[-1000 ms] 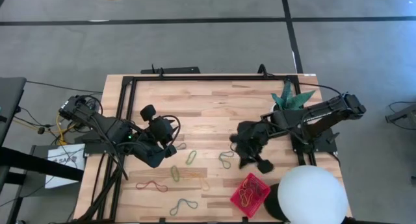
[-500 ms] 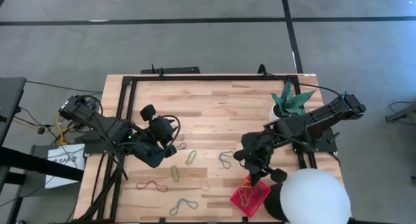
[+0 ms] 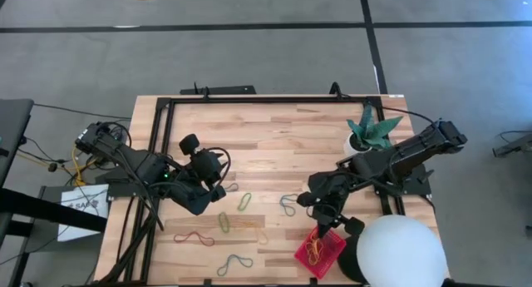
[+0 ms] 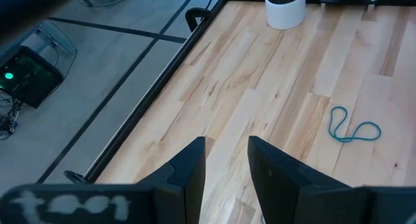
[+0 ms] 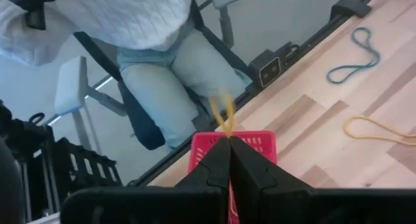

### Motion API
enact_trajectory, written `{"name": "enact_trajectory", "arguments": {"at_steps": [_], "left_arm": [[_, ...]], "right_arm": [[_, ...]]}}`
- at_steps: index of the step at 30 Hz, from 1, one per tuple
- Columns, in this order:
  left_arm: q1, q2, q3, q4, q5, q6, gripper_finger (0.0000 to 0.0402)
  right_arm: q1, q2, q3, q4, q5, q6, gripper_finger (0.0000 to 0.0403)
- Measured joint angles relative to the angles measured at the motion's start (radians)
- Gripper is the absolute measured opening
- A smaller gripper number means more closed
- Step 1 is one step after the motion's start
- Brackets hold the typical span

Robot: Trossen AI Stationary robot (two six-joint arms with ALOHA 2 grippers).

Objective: Pick and place items into bin
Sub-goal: Put the yellow rubber band into the red bin

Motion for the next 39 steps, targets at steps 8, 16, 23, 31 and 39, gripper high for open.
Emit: {"name": "enact_trajectory", "arguments": {"at_steps": [8,16,23,31,39], "left_arm": [[0.0,0.0,0.0,0.004,0.0,0.0,0.0107],[0.0,0.0,0.0,0.004,0.0,-0.012,0.0107],[0.0,0.0,0.0,0.002,0.001,-0.012,0.0107],[0.0,0.0,0.0,0.001,0.001,-0.012,0.0107],[0.0,0.0,0.0,0.0,0.001,-0.013,0.0107]], "right_arm": [[0.007,0.154,-0.004,-0.041,0.003,0.07,0.0017],[-0.011,0.233,-0.003,-0.065,-0.048,0.098,0.0068],[-0.012,0.282,0.0,-0.06,-0.015,0.139,0.0072],[-0.005,0.414,0.003,-0.062,-0.018,0.15,0.0014],[0.005,0.476,0.002,-0.08,0.013,0.192,0.0002]]}}
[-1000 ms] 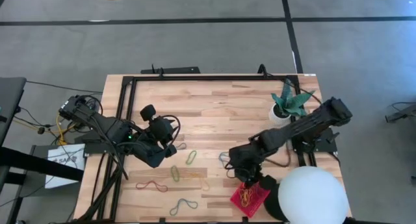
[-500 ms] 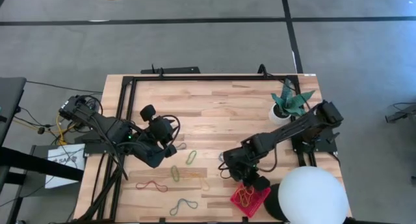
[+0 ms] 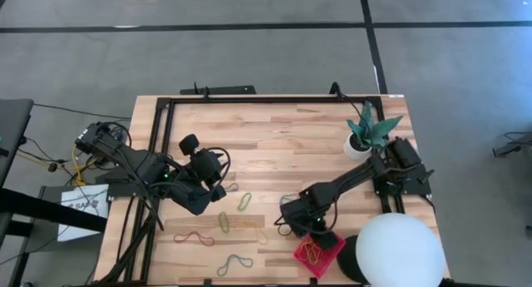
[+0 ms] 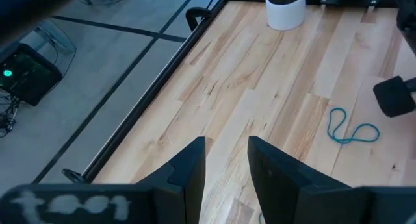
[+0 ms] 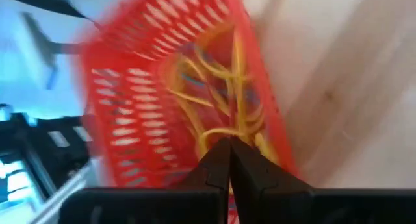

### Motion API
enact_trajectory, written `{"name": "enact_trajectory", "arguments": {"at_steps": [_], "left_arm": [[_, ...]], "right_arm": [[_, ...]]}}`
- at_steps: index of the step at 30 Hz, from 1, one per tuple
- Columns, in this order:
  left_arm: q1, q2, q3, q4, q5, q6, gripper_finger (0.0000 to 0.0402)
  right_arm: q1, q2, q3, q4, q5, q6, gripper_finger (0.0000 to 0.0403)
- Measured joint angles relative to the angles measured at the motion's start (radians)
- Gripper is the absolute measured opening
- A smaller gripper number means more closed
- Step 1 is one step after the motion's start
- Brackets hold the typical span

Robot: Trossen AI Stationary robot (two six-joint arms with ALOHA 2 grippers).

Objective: Pick and place items into bin
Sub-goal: Put the yellow rubber band into the red bin, then put the blue rubber band into the red bin

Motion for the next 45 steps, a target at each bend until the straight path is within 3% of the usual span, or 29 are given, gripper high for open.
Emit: {"name": "enact_trajectory", "arguments": {"at_steps": [17,24,32,36,41,45], "left_arm": [[0.0,0.0,0.0,0.0,0.0,-0.002,0.0107],[0.0,0.0,0.0,-0.001,0.0,0.005,0.0107],[0.0,0.0,0.0,-0.008,-0.012,0.01,0.0107],[0.0,-0.009,0.0,-0.061,-0.042,-0.01,0.0107],[-0.007,-0.044,0.0,-0.227,-0.048,-0.161,0.0107],[-0.039,-0.074,-0.008,-0.327,-0.069,-0.305,0.0107]], "right_arm": [[-0.103,0.027,0.0,-0.218,0.147,-0.006,0.0001],[-0.131,-0.062,0.0,-0.296,0.177,-0.009,0.0001],[-0.129,-0.293,0.001,-0.251,0.18,-0.064,0.0005],[-0.151,-0.419,0.001,-0.179,0.24,-0.14,0.0004],[-0.189,-0.518,0.001,-0.001,0.305,-0.137,0.0004],[-0.211,-0.519,0.001,0.088,0.304,-0.09,0.0004]]}}
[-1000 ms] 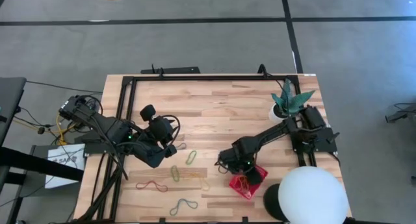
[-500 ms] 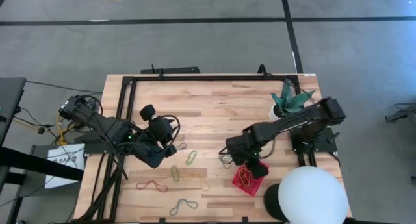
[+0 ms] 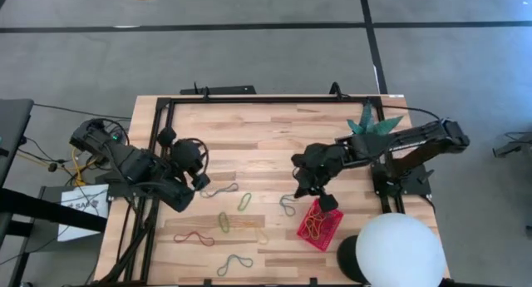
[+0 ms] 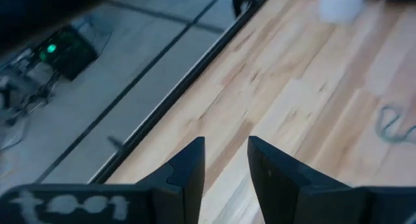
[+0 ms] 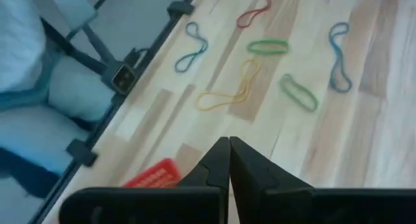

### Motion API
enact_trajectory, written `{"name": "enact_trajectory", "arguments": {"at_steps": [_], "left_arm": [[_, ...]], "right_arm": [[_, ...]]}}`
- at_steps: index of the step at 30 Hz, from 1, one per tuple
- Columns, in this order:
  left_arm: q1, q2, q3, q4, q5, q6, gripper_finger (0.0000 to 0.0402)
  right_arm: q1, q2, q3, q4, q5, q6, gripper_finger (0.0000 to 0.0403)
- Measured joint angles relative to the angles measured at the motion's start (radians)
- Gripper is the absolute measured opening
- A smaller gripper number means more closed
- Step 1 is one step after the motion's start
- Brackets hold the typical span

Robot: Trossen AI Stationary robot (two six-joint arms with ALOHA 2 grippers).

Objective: Pick and place items into bin
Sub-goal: Put the blue rubber band into the red bin

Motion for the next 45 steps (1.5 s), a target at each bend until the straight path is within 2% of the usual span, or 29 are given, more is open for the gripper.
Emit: {"name": "enact_trajectory", "arguments": {"at_steps": [5,8,11,14,17,22,25,30,39,45], "left_arm": [[-0.054,-0.042,-0.093,0.068,0.0,0.002,0.0107],[-0.085,-0.042,-0.16,0.063,-0.002,-0.075,0.0107],[-0.102,-0.043,-0.22,0.069,0.0,-0.139,0.0107],[-0.108,-0.042,-0.274,0.07,0.002,-0.178,0.0107],[-0.107,-0.042,-0.319,0.073,-0.004,-0.232,0.0107],[-0.107,-0.042,-0.381,0.106,0.0,-0.266,0.0107],[-0.107,-0.042,-0.404,0.129,0.003,-0.269,0.0107],[-0.108,-0.042,-0.417,0.133,0.007,-0.284,0.0107],[-0.108,-0.042,-0.417,0.155,0.011,-0.285,0.0107],[-0.108,-0.042,-0.417,0.156,0.013,-0.285,0.0107]], "right_arm": [[-0.03,0.098,0.0,0.073,0.002,-0.063,0.0008],[-0.041,0.2,0.0,0.075,0.001,-0.017,0.0019],[-0.036,0.298,-0.002,0.042,0.006,-0.031,0.0038],[-0.03,0.379,-0.001,0.081,0.006,-0.04,0.0057],[-0.022,0.448,-0.001,0.115,0.08,-0.043,0.0069],[-0.009,0.527,0.008,0.1,0.298,-0.049,0.0077],[-0.005,0.55,0.025,0.061,0.346,-0.05,0.0077],[0.001,0.563,0.031,0.064,0.311,-0.041,0.0077],[0.005,0.525,0.031,0.029,0.314,-0.016,0.0077],[0.005,0.534,0.031,0.037,0.258,0.03,0.0077]]}}
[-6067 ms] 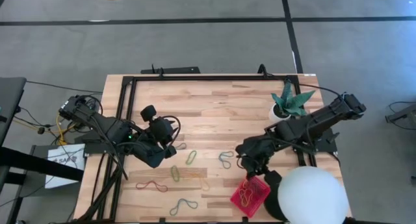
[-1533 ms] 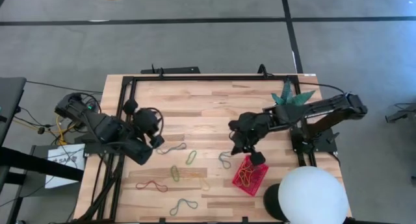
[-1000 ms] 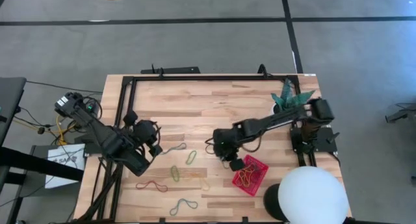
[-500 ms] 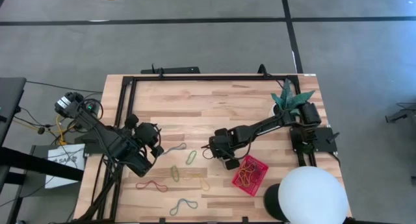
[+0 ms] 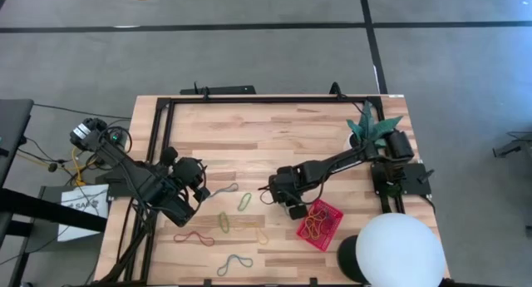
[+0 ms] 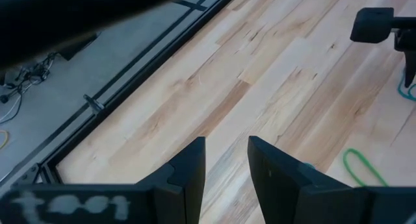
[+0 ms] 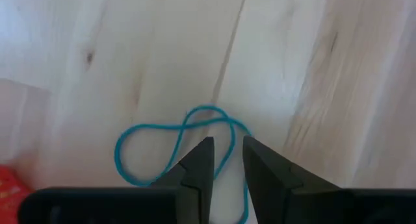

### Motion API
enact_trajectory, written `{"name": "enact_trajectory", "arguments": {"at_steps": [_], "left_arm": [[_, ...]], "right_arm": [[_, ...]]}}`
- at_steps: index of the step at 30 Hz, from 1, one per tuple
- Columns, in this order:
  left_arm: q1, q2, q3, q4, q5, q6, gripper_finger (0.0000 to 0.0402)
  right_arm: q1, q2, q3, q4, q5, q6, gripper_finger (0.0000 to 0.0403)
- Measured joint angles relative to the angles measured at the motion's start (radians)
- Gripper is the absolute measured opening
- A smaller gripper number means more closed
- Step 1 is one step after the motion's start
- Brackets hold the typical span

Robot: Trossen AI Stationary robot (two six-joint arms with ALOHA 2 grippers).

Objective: Pick and place items into bin
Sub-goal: Put the blue rubber band into the red bin

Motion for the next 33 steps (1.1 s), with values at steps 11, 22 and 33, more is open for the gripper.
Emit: {"name": "enact_trajectory", "arguments": {"at_steps": [11,22,33], "left_arm": [[0.0,0.0,0.0,0.0,0.002,0.0,0.0107],[0.0,0.0,0.001,0.018,-0.006,0.014,0.0107],[0.0,0.0,0.001,0.021,-0.008,0.013,0.0107]], "right_arm": [[0.0,0.001,-0.016,0.102,0.041,0.053,0.0077],[0.025,0.001,-0.032,0.084,0.024,0.055,0.0077],[0.011,0.04,-0.028,0.114,0.022,0.052,0.0077]]}}
